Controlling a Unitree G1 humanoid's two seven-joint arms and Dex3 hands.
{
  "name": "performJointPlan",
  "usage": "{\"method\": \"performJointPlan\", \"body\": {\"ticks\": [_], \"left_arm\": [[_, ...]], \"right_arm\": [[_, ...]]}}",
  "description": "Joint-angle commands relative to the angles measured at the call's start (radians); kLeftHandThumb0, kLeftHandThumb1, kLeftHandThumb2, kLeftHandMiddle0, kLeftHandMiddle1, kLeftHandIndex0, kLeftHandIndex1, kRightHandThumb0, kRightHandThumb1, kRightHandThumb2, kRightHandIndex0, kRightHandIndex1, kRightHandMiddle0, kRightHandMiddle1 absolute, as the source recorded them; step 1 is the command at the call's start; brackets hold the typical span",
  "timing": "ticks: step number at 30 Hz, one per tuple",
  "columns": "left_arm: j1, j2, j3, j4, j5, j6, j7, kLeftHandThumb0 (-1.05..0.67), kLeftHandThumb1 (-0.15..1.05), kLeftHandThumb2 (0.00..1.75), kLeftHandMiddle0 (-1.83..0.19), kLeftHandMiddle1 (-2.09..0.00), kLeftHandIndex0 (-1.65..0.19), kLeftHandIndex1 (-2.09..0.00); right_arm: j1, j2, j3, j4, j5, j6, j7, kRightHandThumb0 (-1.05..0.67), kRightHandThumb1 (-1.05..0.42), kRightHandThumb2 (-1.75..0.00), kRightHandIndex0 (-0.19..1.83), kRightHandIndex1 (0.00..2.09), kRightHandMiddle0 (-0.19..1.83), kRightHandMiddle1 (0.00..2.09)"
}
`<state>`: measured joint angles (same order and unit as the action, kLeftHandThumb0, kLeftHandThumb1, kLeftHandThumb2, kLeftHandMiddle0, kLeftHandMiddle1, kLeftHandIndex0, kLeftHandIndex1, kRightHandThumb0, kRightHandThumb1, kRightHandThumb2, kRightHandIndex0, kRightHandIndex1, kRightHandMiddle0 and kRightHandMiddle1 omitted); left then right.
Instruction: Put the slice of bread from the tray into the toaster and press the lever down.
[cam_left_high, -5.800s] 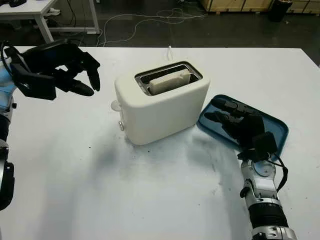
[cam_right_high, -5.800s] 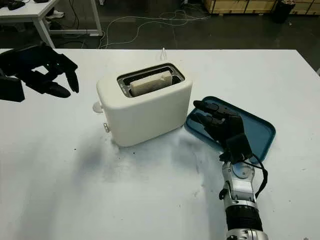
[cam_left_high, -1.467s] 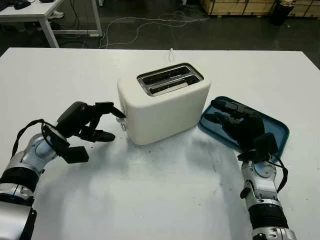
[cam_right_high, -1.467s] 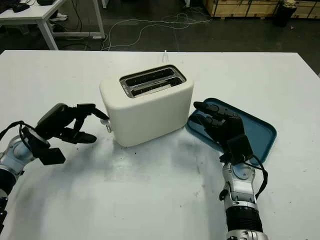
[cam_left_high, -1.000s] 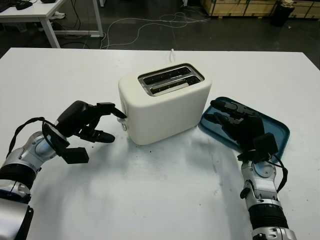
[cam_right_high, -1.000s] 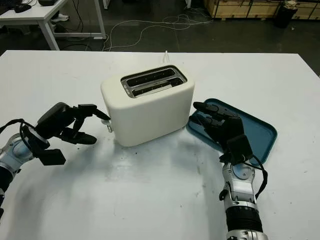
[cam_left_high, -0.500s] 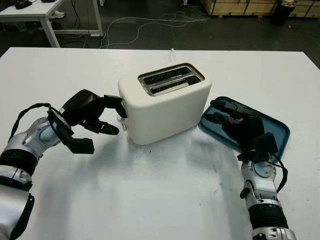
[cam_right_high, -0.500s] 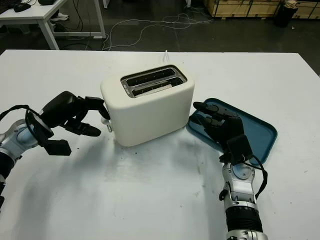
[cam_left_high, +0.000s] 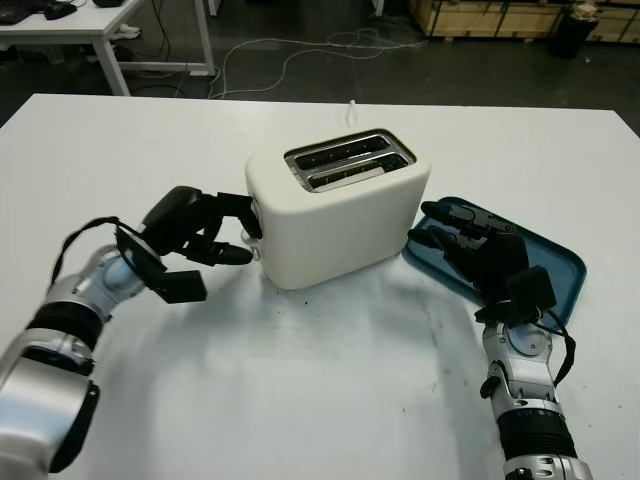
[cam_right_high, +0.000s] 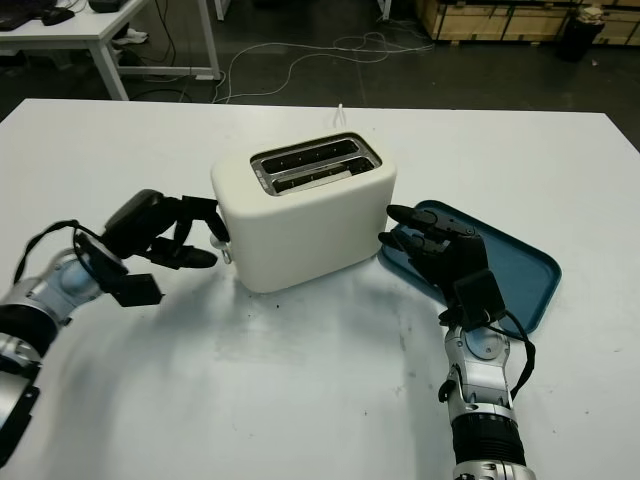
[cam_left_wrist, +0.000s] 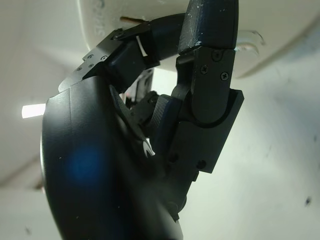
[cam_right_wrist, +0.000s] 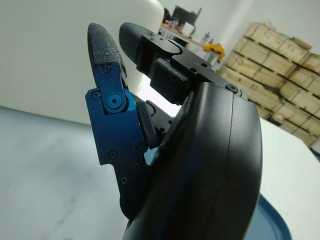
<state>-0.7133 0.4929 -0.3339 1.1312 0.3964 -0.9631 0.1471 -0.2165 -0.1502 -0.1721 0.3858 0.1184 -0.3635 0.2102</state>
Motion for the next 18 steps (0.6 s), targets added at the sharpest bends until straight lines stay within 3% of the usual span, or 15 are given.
{"method": "performJointPlan", "body": {"ticks": [1, 8, 18], "left_arm": [[0.098, -0.163, -0.116, 0.050, 0.125, 0.109, -0.045, -1.05, 0.92, 0.22, -1.19, -1.31, -1.22, -0.40], [0.152, -0.199, -0.135, 0.076, 0.085, 0.162, 0.043, -1.05, 0.92, 0.20, -1.31, -1.14, -1.35, -0.24], [0.145, -0.182, -0.135, 0.085, 0.074, 0.163, 0.055, -1.05, 0.92, 0.18, -1.37, -1.17, -1.41, -0.19]], "right_arm": [[0.010, -0.009, -0.005, 0.008, 0.017, 0.000, 0.011, -0.60, -0.92, -0.07, 1.16, 0.10, 1.08, 0.00], [0.008, -0.017, -0.010, 0.008, 0.021, 0.012, 0.026, -0.58, -0.92, -0.07, 1.15, 0.10, 1.07, 0.00], [0.008, -0.012, -0.008, 0.006, 0.013, 0.015, 0.024, -0.59, -0.92, -0.07, 1.15, 0.10, 1.08, 0.00]]}}
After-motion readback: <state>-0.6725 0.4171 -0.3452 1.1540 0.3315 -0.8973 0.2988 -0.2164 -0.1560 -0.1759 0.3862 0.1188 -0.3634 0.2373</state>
